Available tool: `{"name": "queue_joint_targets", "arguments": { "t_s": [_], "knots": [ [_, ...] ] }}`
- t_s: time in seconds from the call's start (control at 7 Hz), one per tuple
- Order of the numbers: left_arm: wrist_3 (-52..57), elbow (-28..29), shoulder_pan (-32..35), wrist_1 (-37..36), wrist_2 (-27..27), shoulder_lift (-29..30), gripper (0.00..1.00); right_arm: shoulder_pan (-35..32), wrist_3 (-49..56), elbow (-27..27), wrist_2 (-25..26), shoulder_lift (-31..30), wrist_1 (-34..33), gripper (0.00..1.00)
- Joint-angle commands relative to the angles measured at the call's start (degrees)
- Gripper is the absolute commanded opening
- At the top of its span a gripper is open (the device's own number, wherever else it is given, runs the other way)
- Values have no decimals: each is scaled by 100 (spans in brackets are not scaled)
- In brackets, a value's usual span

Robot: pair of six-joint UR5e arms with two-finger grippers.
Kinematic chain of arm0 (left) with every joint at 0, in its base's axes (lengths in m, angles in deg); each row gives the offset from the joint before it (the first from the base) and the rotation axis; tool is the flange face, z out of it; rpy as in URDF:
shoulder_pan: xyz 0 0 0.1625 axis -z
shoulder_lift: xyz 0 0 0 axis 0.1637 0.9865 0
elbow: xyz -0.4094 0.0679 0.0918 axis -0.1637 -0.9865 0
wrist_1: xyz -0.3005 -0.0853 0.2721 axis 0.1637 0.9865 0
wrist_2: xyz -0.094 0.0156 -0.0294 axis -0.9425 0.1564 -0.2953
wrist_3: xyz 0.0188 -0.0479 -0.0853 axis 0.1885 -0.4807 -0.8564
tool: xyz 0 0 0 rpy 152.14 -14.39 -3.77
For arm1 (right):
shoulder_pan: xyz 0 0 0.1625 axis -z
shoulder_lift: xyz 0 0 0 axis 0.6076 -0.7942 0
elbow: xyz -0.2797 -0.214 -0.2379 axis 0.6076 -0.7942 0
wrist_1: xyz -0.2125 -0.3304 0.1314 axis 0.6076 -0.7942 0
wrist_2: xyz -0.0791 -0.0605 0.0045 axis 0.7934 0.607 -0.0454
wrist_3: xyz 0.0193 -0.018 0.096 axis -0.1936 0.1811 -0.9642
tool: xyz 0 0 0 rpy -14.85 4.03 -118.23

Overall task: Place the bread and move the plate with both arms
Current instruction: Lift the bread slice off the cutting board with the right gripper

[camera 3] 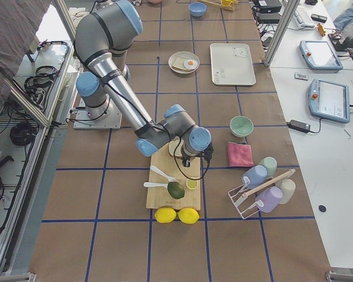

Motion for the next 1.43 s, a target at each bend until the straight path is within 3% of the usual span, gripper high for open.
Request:
{"name": "queue_joint_targets", "arguments": {
  "t_s": [0.0, 0.14, 0.57, 0.71, 0.86, 1.0, 1.29],
  "knots": [
    [0, 7, 0, 0, 30, -6, 100, 0, 5, 73, -7, 14, -5, 12],
    [0, 7, 0, -18, 30, 3, 100, 0, -21, 100, -41, 5, -5, 2],
    [0, 7, 0, -18, 30, -6, 100, 0, -197, 48, 2, -135, -14, 0],
    [0, 16, 0, -18, 39, -15, 100, -17, -214, 65, 11, -361, -92, 0],
    [-9, -1, 0, -26, 22, -6, 100, -70, -302, 82, 420, -703, -41, 0],
    [-9, -10, 9, -18, 21, -15, 100, -331, -607, 56, 676, -1055, 134, 0],
    [-9, 25, 0, -18, 21, -6, 100, -1077, -1282, 12, 688, -1802, 712, 0]
  ]
}}
